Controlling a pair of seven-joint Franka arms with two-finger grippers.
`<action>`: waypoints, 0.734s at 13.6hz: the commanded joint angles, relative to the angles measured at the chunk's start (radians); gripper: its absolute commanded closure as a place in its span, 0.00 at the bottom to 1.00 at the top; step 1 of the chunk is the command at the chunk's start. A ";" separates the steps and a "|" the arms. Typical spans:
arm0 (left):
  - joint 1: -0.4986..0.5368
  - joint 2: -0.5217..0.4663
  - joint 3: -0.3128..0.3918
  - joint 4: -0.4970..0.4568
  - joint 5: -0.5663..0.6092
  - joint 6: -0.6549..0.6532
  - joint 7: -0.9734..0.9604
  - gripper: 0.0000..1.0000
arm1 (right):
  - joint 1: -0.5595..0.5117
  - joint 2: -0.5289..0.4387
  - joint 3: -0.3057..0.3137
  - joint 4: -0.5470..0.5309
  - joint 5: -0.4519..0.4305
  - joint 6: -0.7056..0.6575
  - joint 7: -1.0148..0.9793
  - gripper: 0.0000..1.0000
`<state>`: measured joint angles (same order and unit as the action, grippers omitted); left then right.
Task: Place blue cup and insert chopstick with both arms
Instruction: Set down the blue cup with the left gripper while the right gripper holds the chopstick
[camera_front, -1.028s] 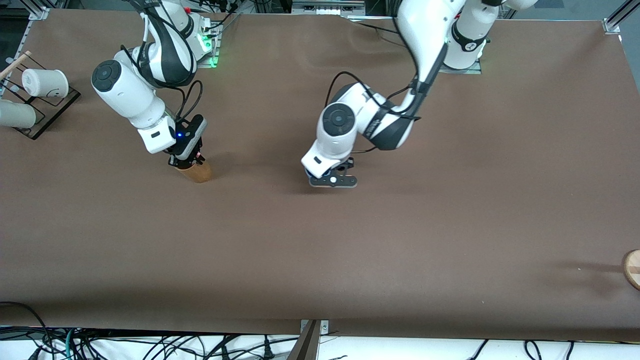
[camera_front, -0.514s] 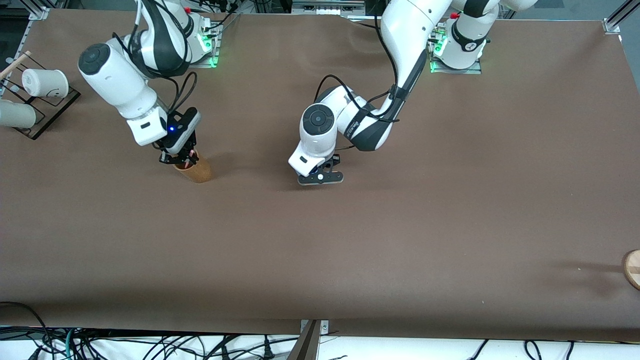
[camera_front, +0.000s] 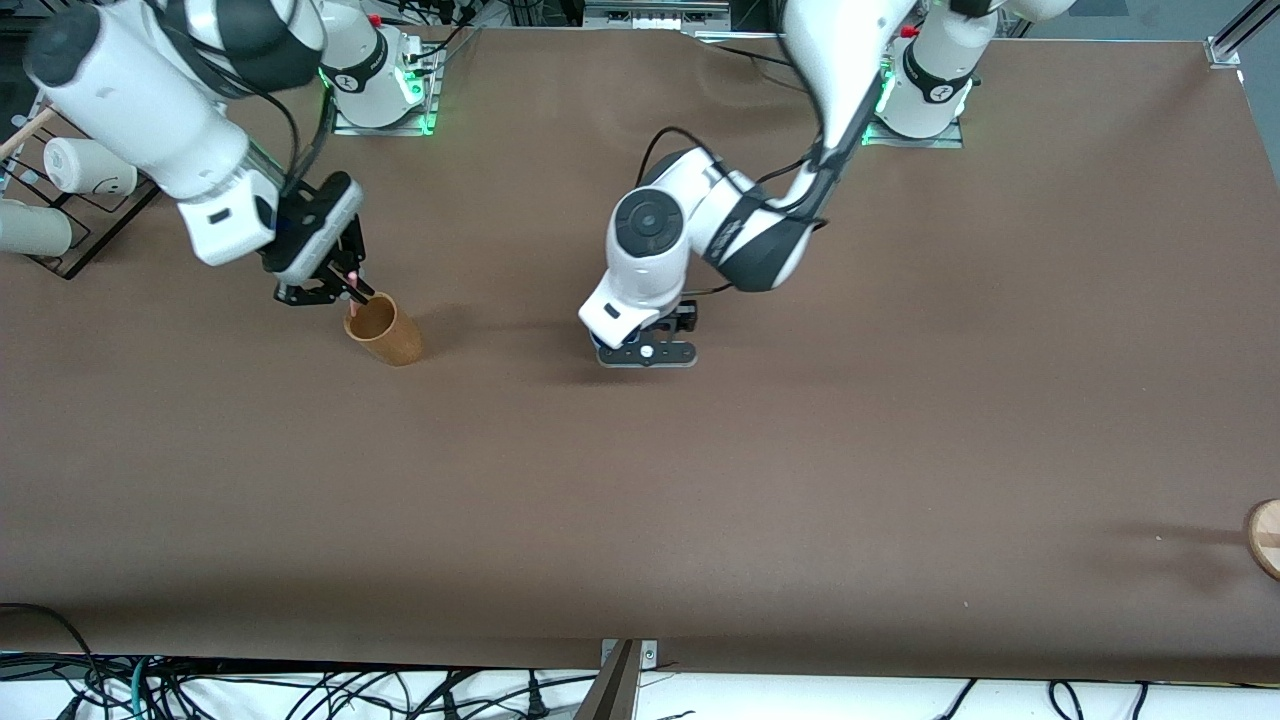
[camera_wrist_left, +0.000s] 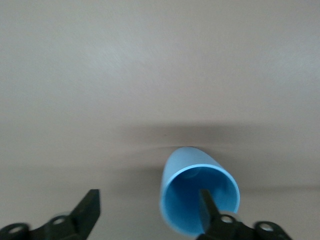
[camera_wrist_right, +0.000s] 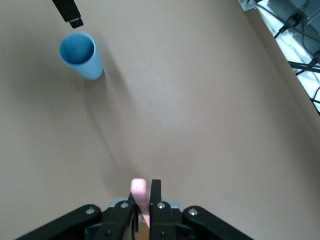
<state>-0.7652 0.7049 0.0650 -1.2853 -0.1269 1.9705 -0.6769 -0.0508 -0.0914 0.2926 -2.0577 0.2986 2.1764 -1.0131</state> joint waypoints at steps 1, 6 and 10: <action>0.084 -0.115 -0.002 -0.023 0.018 -0.103 0.195 0.00 | -0.003 0.019 0.013 0.070 0.051 -0.060 0.086 1.00; 0.326 -0.310 -0.005 -0.037 0.012 -0.212 0.278 0.00 | 0.032 0.128 0.169 0.099 0.068 0.061 0.389 1.00; 0.533 -0.413 -0.007 -0.063 0.018 -0.363 0.552 0.00 | 0.189 0.211 0.175 0.108 0.059 0.236 0.663 1.00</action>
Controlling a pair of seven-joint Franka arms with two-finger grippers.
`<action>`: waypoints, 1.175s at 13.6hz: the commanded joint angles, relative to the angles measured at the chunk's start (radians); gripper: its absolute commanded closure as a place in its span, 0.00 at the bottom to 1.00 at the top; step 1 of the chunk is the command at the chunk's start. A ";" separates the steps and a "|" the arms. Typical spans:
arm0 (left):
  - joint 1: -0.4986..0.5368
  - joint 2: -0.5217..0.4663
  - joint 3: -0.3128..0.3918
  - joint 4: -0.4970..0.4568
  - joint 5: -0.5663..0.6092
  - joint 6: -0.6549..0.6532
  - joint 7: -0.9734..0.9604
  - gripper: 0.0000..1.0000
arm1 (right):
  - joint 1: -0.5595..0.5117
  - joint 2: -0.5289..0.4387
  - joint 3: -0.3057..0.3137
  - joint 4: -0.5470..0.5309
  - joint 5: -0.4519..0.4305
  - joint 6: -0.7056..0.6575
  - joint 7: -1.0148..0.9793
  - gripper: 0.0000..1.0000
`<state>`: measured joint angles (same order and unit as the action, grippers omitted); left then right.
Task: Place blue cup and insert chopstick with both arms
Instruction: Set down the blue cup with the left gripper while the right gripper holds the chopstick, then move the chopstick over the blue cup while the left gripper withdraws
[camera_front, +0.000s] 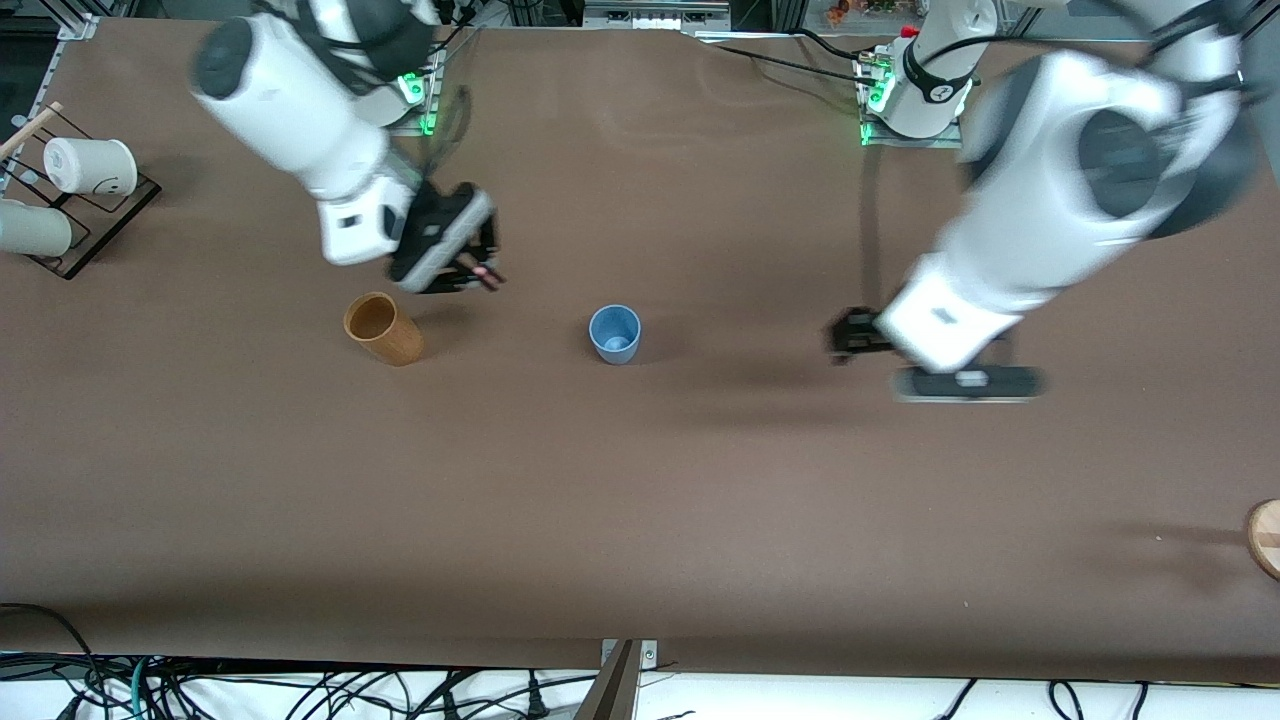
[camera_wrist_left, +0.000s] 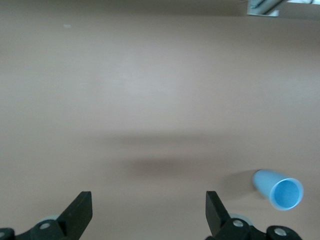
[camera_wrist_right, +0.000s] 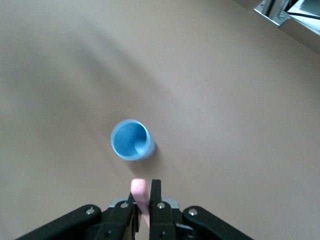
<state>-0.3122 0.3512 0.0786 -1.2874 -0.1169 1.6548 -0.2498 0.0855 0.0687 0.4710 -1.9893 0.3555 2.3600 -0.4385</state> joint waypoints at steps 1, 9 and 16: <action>0.128 -0.087 -0.022 -0.087 0.005 -0.050 0.208 0.00 | 0.075 0.077 -0.003 0.056 0.000 0.079 0.121 1.00; 0.273 -0.247 -0.017 -0.230 0.020 -0.129 0.237 0.00 | 0.168 0.272 -0.011 0.257 -0.199 0.117 0.285 1.00; 0.312 -0.307 -0.126 -0.242 0.102 -0.167 0.234 0.00 | 0.224 0.353 -0.037 0.239 -0.285 0.205 0.333 1.00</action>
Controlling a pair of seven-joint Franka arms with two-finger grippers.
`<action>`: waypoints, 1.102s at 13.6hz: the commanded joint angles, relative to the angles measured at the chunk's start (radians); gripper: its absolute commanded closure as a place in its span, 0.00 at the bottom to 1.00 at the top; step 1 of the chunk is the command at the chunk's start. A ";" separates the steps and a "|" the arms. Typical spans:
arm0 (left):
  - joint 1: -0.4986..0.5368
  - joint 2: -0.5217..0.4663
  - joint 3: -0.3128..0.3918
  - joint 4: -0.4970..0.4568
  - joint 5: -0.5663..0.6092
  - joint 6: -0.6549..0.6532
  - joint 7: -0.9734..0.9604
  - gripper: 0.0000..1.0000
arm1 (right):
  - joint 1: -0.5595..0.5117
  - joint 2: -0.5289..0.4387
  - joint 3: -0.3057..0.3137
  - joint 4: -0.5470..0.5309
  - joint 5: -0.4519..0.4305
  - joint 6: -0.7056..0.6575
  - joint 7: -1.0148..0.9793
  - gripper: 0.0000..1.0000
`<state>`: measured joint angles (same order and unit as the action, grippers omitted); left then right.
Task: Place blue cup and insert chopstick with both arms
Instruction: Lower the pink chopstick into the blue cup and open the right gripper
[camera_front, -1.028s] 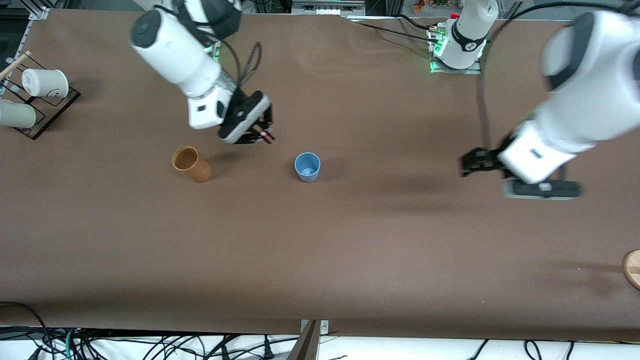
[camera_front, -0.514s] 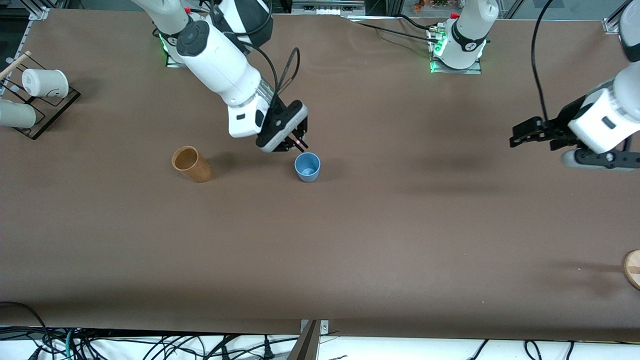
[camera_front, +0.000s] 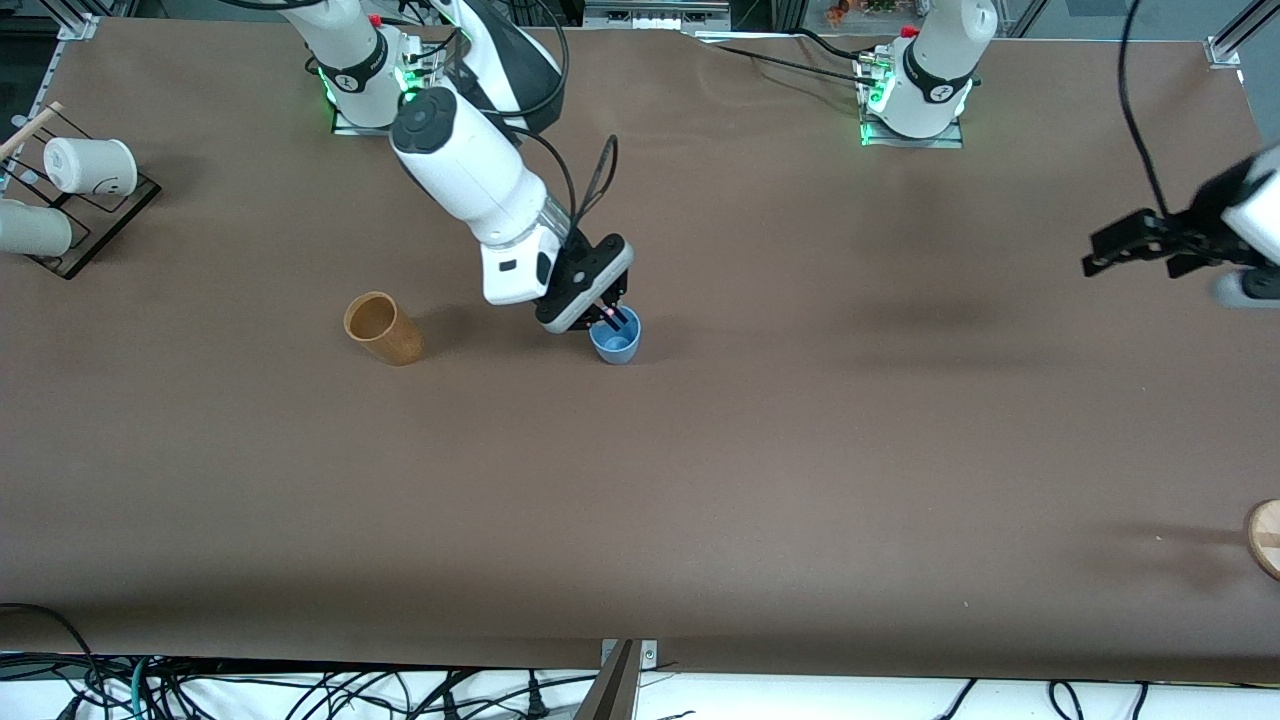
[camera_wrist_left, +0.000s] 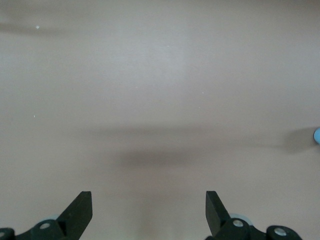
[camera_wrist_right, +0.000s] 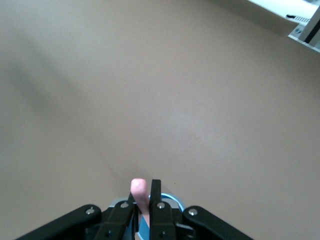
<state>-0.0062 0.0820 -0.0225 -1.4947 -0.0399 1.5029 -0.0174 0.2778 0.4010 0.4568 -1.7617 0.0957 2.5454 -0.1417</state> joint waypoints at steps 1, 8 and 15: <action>0.005 -0.041 -0.025 -0.044 0.025 -0.016 -0.002 0.00 | 0.038 0.022 -0.029 -0.001 -0.025 0.026 0.036 1.00; 0.006 -0.050 -0.056 -0.081 0.028 -0.015 -0.001 0.00 | 0.037 -0.011 -0.058 -0.021 -0.039 0.027 0.047 0.00; -0.002 -0.030 -0.057 -0.044 0.057 -0.012 0.002 0.00 | -0.132 -0.285 -0.082 -0.030 -0.036 -0.422 0.126 0.00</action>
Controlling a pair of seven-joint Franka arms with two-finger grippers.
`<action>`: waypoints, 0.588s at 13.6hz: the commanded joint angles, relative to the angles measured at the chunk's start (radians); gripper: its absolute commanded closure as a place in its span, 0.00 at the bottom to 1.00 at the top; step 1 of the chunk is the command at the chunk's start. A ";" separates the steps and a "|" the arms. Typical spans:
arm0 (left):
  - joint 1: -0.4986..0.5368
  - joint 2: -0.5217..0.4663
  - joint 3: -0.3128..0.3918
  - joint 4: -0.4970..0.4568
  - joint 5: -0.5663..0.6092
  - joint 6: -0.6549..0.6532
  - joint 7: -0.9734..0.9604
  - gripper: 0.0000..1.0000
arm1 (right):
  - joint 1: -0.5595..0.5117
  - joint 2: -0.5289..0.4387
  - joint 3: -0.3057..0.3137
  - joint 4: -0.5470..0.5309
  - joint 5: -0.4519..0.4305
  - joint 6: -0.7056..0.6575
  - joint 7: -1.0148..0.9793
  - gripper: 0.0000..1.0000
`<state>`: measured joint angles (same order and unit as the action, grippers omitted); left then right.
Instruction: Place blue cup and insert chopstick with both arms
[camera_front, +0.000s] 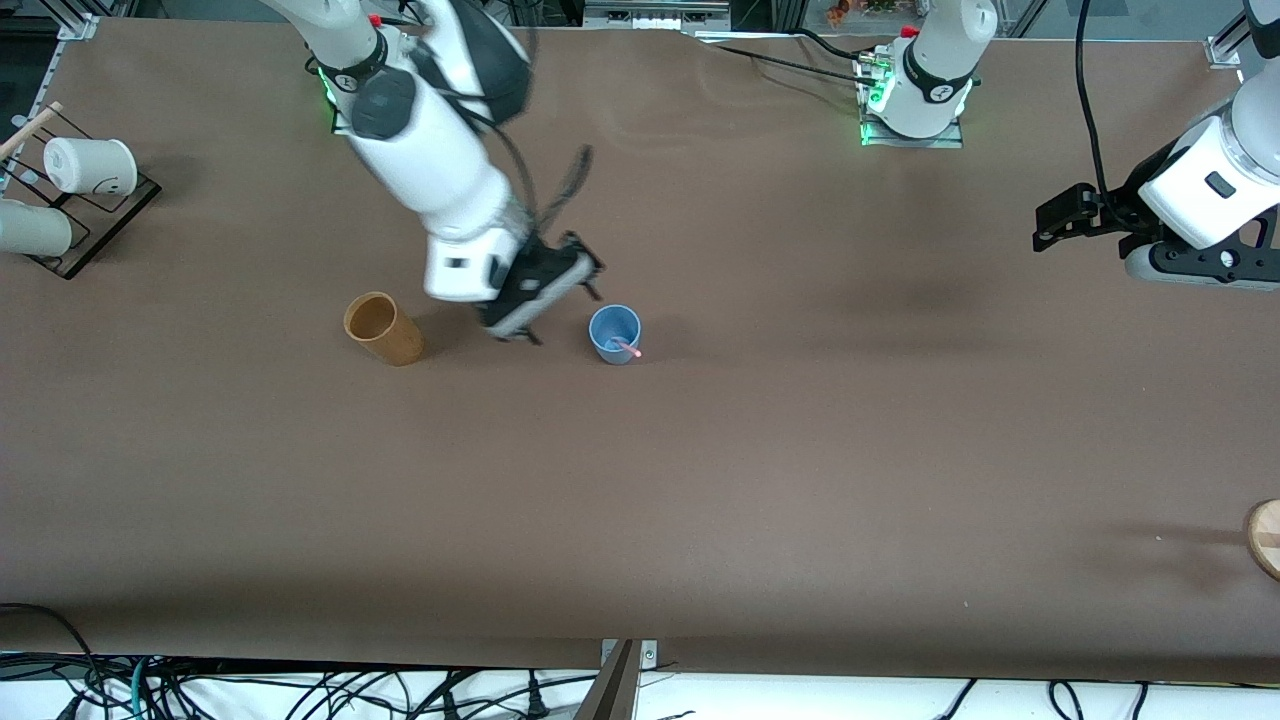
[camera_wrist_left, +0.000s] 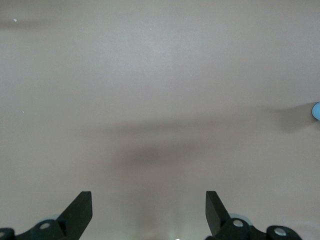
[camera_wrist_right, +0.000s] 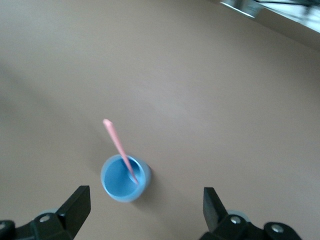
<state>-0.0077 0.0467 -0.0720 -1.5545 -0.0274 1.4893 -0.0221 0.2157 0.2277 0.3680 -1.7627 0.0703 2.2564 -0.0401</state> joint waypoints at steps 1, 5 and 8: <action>0.003 0.005 -0.006 0.016 0.050 0.002 0.008 0.00 | -0.111 -0.158 0.006 -0.043 -0.010 -0.188 0.025 0.00; 0.012 0.007 0.000 0.016 0.049 0.002 0.016 0.00 | -0.197 -0.323 -0.059 -0.098 -0.010 -0.369 0.014 0.00; 0.012 0.007 -0.002 0.016 0.038 0.002 0.016 0.00 | -0.199 -0.347 -0.167 -0.092 -0.010 -0.471 -0.019 0.00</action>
<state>0.0000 0.0476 -0.0679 -1.5536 0.0003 1.4908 -0.0206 0.0190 -0.0886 0.2555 -1.8293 0.0687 1.8296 -0.0429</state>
